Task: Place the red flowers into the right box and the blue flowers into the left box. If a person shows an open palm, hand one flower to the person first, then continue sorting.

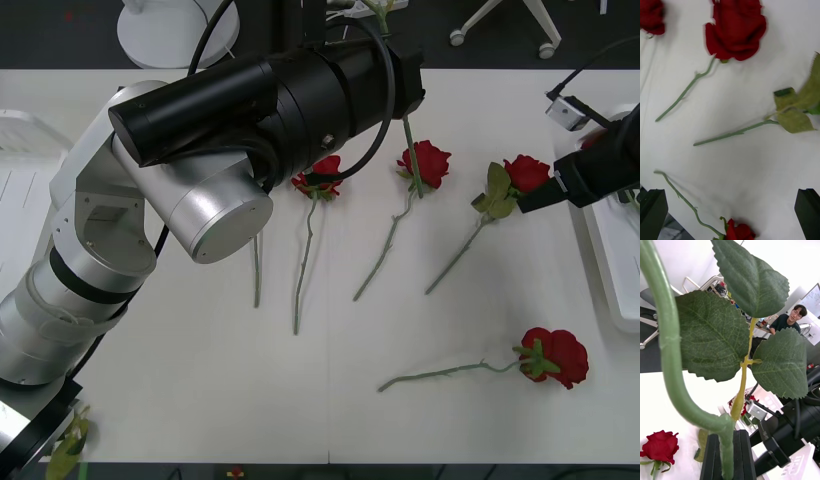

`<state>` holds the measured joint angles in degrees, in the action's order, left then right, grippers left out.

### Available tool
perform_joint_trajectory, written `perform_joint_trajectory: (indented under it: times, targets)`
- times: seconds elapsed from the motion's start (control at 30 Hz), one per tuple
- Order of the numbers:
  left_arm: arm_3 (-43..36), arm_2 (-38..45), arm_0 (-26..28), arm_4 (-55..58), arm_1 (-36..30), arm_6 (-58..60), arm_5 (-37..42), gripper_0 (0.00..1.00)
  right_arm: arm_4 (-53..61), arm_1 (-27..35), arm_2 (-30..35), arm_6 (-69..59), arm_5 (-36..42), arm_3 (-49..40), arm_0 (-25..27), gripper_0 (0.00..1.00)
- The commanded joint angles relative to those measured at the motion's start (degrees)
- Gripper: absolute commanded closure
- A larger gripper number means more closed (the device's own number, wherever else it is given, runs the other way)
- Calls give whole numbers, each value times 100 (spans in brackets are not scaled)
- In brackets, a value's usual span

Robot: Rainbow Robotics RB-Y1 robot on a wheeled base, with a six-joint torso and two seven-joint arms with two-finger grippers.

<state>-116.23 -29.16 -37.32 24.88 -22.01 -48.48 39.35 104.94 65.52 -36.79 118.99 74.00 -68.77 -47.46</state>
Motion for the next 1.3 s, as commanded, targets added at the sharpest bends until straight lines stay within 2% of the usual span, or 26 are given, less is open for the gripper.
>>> perform_joint_trajectory:
  times: [0.03, 0.2, 0.3, 0.57, 0.8, 1.3]
  targets:
    - [-172, -55, -302, -71, 145, -92, -103, 100, 1442, 356, 199, 1223, 554, 294, -264, 0]
    - [-172, -55, -302, -71, 145, -92, -103, 100, 2628, 444, 225, 1460, 738, 320, -247, 0]
    - [-172, -55, -302, -71, 145, -92, -103, 100, 2953, 453, 322, 1460, 800, 136, -247, 0]
    - [-172, -55, -302, -71, 145, -92, -103, 100, 2971, 312, 893, 1399, 721, -690, 61, 0]
    - [-172, -55, -302, -71, 145, -92, -103, 100, 2892, 84, 1043, 1232, -193, -1666, 623, 0]
    - [-172, -55, -302, -71, 145, -92, -103, 100, 1899, -576, 1025, 370, -694, -2343, 623, 0]
